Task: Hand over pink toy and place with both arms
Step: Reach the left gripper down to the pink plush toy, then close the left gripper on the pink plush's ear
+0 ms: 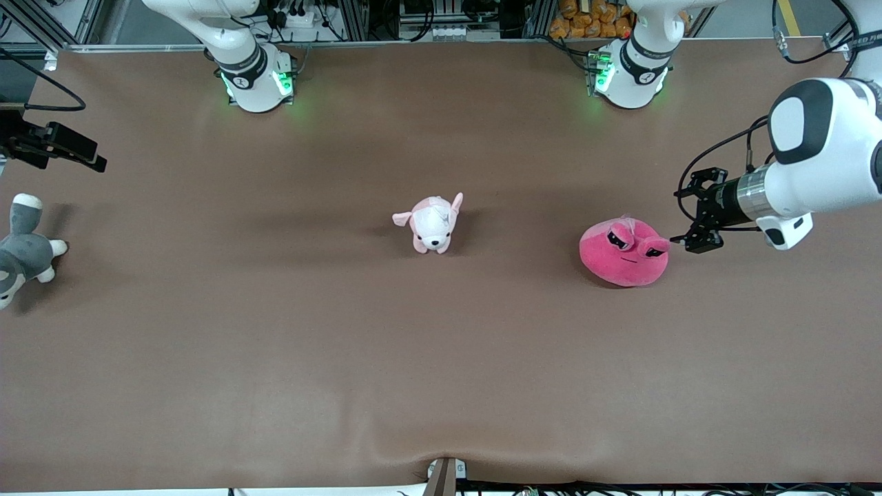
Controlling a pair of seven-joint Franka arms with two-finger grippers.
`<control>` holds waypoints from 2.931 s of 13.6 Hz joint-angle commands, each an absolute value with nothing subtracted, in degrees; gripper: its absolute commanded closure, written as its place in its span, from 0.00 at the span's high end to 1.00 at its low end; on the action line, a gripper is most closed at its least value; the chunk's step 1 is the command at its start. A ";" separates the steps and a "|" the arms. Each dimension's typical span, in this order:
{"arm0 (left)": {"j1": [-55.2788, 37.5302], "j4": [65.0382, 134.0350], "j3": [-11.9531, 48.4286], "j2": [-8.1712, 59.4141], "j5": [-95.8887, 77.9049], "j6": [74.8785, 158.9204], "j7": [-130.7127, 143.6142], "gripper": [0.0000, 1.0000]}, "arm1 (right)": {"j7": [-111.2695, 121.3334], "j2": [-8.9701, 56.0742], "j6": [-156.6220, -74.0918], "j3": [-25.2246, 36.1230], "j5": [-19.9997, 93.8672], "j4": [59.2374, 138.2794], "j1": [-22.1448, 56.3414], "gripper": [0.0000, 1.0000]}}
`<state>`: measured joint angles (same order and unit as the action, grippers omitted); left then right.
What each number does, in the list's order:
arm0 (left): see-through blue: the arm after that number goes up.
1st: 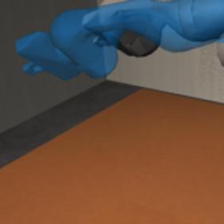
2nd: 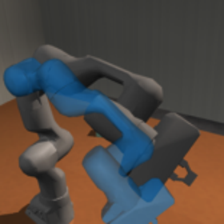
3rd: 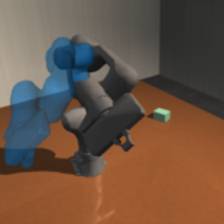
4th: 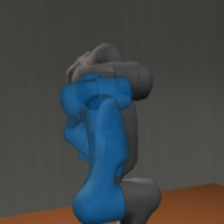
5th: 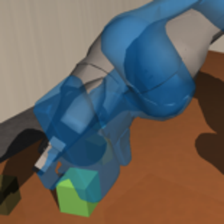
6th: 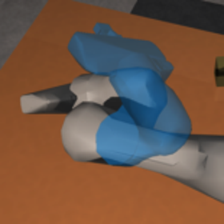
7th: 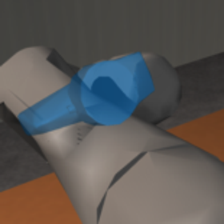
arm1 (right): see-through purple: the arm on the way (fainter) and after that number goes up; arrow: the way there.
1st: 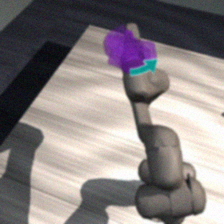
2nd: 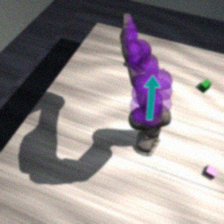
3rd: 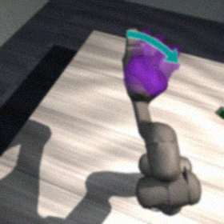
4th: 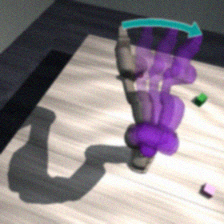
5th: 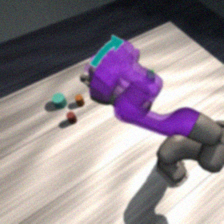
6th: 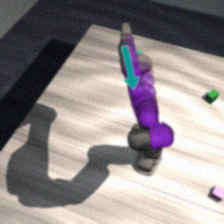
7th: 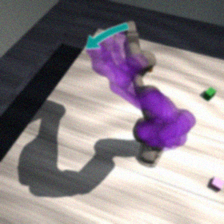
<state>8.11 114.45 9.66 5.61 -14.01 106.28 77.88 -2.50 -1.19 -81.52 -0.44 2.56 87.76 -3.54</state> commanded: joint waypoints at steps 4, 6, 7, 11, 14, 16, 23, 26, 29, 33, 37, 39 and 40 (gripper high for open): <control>8.52 114.43 9.84 8.96 -17.14 108.89 78.75 1.00 | -1.67 -1.41 -80.86 -1.58 2.72 87.19 -5.01 1.00; 8.44 114.35 9.84 10.19 -17.14 110.82 78.75 1.00 | -1.67 -1.41 -80.86 -1.58 2.72 87.19 -5.01 1.00; 8.44 114.26 9.84 10.80 -17.14 111.87 78.75 1.00 | -1.67 -1.41 -80.86 -1.58 2.72 87.19 -5.01 1.00; 8.17 114.26 9.84 13.27 -17.14 114.34 78.75 1.00 | -1.67 -1.41 -80.86 -1.58 2.72 87.19 -5.01 1.00; 8.09 114.17 9.84 14.24 -17.23 115.04 78.75 1.00 | -1.76 -1.41 -80.86 -1.58 2.81 87.19 -4.92 1.00; 8.00 114.17 9.93 15.03 -17.23 115.40 78.75 0.96 | -1.76 -1.41 -80.86 -1.58 2.81 87.19 -4.92 1.00; 7.21 114.17 9.93 15.64 -18.11 115.49 78.75 0.66 | -2.20 -1.32 -80.86 -1.05 2.20 87.19 -2.29 1.00; 7.12 114.26 10.02 15.91 -18.11 115.49 78.75 0.51 | -2.29 -1.32 -80.86 -0.97 2.20 87.19 -2.29 1.00; 7.12 114.17 9.93 16.35 -18.11 115.49 78.66 0.49 | -2.37 -1.32 -80.86 -0.97 2.20 87.19 -2.20 1.00; 7.12 113.82 10.02 17.14 -18.11 115.49 78.31 0.26 | -2.46 -1.23 -80.95 -0.88 2.20 87.19 -2.11 1.00; 7.12 113.21 10.02 16.96 -18.19 115.31 78.75 0.00 | -2.55 -1.23 -80.95 -0.18 2.20 87.19 -1.41 1.00; 7.12 112.33 10.28 16.61 -18.19 114.35 79.01 0.00 | -2.55 -1.23 -80.95 2.71 2.20 87.19 1.22 1.00; 7.29 111.80 11.07 16.26 -18.19 113.39 79.01 0.00 | -2.55 -1.23 -80.95 3.25 2.20 87.19 1.58 1.00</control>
